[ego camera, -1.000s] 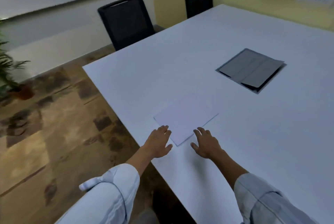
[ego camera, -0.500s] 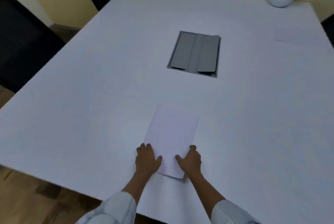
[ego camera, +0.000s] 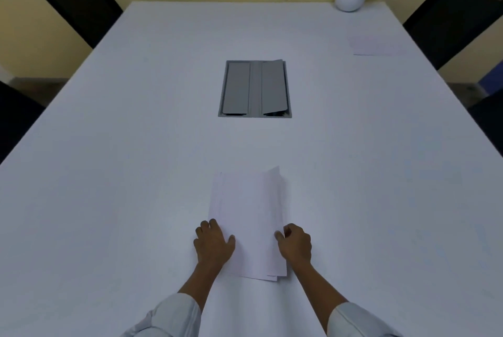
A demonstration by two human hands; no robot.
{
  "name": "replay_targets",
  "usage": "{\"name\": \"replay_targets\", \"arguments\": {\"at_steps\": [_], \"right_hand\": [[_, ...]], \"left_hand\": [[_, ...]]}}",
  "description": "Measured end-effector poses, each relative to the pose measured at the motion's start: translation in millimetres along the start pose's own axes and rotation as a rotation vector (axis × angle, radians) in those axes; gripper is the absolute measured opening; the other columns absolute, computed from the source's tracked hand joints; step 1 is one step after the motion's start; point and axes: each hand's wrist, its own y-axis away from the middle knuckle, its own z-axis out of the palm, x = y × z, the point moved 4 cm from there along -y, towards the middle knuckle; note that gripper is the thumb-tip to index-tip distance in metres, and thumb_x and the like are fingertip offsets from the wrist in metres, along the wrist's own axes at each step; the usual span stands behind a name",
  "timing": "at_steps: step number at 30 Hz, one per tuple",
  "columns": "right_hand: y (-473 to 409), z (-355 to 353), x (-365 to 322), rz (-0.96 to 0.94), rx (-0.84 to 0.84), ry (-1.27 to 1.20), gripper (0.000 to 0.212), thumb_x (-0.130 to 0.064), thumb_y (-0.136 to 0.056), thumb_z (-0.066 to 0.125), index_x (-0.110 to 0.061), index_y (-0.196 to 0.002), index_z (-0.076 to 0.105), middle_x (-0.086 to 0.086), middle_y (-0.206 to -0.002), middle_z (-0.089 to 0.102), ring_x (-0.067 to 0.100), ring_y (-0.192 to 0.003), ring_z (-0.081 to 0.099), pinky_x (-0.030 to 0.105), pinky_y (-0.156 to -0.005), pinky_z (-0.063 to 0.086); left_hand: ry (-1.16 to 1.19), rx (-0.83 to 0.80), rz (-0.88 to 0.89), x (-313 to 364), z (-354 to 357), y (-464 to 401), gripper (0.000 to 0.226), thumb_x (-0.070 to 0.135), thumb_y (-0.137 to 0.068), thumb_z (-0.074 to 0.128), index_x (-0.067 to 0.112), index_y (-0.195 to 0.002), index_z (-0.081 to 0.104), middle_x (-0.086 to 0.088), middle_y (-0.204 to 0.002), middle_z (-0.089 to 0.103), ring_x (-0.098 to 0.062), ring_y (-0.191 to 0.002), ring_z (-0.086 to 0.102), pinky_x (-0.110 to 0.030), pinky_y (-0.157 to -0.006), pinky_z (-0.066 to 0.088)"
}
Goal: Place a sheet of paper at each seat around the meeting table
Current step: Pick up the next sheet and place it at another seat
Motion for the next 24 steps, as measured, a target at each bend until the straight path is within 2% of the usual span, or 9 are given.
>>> {"name": "replay_targets", "arguments": {"at_steps": [4, 7, 9, 11, 13, 17, 20, 22, 24], "right_hand": [[5.4, -19.4, 6.5, -0.078, 0.086, -0.110, 0.020, -0.028, -0.087, 0.073, -0.011, -0.099, 0.073, 0.004, -0.096, 0.074, 0.024, -0.092, 0.069, 0.023, -0.074, 0.043], [8.2, -44.2, 15.0, -0.182, 0.063, -0.240, 0.012, -0.021, -0.088, 0.072, -0.010, -0.094, 0.075, 0.002, -0.088, 0.075, 0.019, -0.085, 0.070, 0.016, -0.068, 0.046], [11.2, -68.3, 27.1, -0.216, 0.037, -0.318, 0.008, -0.023, -0.088, 0.072, -0.015, -0.089, 0.075, 0.002, -0.079, 0.076, 0.021, -0.076, 0.071, 0.025, -0.065, 0.052], [15.8, -97.4, 45.1, -0.240, 0.017, -0.385, 0.007, -0.026, -0.088, 0.072, -0.020, -0.087, 0.074, 0.003, -0.074, 0.076, 0.025, -0.076, 0.072, 0.036, -0.072, 0.056], [23.4, -130.2, 68.1, -0.260, 0.004, -0.453, 0.006, -0.026, -0.089, 0.071, -0.022, -0.086, 0.074, 0.003, -0.078, 0.077, 0.023, -0.080, 0.074, 0.038, -0.078, 0.058], [42.8, -206.7, 130.0, -0.261, 0.069, -0.564, 0.003, -0.024, -0.089, 0.072, -0.023, -0.089, 0.075, -0.001, -0.085, 0.079, 0.020, -0.084, 0.075, 0.041, -0.082, 0.060], [64.2, -272.2, 177.7, -0.258, 0.156, -0.614, 0.009, -0.018, -0.086, 0.076, -0.024, -0.092, 0.072, -0.001, -0.089, 0.078, 0.015, -0.083, 0.075, 0.025, -0.073, 0.058], [80.0, -316.3, 208.1, -0.273, 0.218, -0.618, 0.020, -0.016, -0.084, 0.077, -0.026, -0.099, 0.068, -0.002, -0.095, 0.074, 0.007, -0.083, 0.071, 0.014, -0.067, 0.053], [94.9, -360.7, 237.8, -0.311, 0.271, -0.603, 0.034, -0.014, -0.084, 0.077, -0.028, -0.112, 0.063, -0.007, -0.101, 0.070, 0.006, -0.093, 0.067, 0.010, -0.067, 0.052]], "left_hand": [[0.115, 0.022, -0.026, 12.7, -6.9, 3.8, 0.068, 0.047, -0.084, 0.061, 0.005, -0.133, 0.040, -0.015, -0.133, 0.046, -0.031, -0.125, 0.042, -0.044, -0.094, 0.045], [0.265, 0.037, -0.052, 33.3, -9.1, 16.3, 0.071, 0.044, -0.083, 0.066, 0.001, -0.133, 0.040, -0.018, -0.133, 0.049, -0.035, -0.126, 0.044, -0.046, -0.095, 0.045], [0.417, 0.039, -0.084, 52.1, -11.5, 28.9, 0.077, 0.043, -0.082, 0.070, -0.001, -0.137, 0.038, -0.020, -0.138, 0.048, -0.038, -0.129, 0.045, -0.048, -0.098, 0.043], [0.594, 0.037, -0.115, 73.2, -12.8, 42.3, 0.079, 0.042, -0.080, 0.073, 0.000, -0.138, 0.039, -0.020, -0.138, 0.051, -0.039, -0.128, 0.048, -0.047, -0.101, 0.043], [0.787, 0.039, -0.108, 99.1, -13.1, 57.1, 0.073, 0.037, -0.080, 0.075, 0.003, -0.136, 0.043, -0.020, -0.135, 0.056, -0.038, -0.123, 0.054, -0.046, -0.103, 0.046], [1.041, 0.065, 0.061, 173.7, -21.2, 111.8, 0.053, 0.014, -0.086, 0.070, 0.013, -0.132, 0.044, -0.011, -0.114, 0.059, -0.029, -0.107, 0.058, -0.034, -0.091, 0.047], [1.100, 0.086, 0.224, 238.6, -26.6, 168.8, 0.046, 0.010, -0.087, 0.066, 0.020, -0.122, 0.038, -0.001, -0.094, 0.062, -0.020, -0.082, 0.063, -0.030, -0.074, 0.047], [1.102, 0.100, 0.342, 279.7, -25.9, 204.3, 0.038, 0.009, -0.086, 0.066, 0.020, -0.112, 0.041, 0.003, -0.089, 0.063, -0.016, -0.078, 0.063, -0.029, -0.068, 0.049], [1.065, 0.115, 0.468, 321.4, -20.6, 234.3, 0.021, 0.005, -0.084, 0.065, 0.016, -0.097, 0.053, 0.002, -0.087, 0.065, -0.016, -0.077, 0.063, -0.027, -0.069, 0.049]]}}
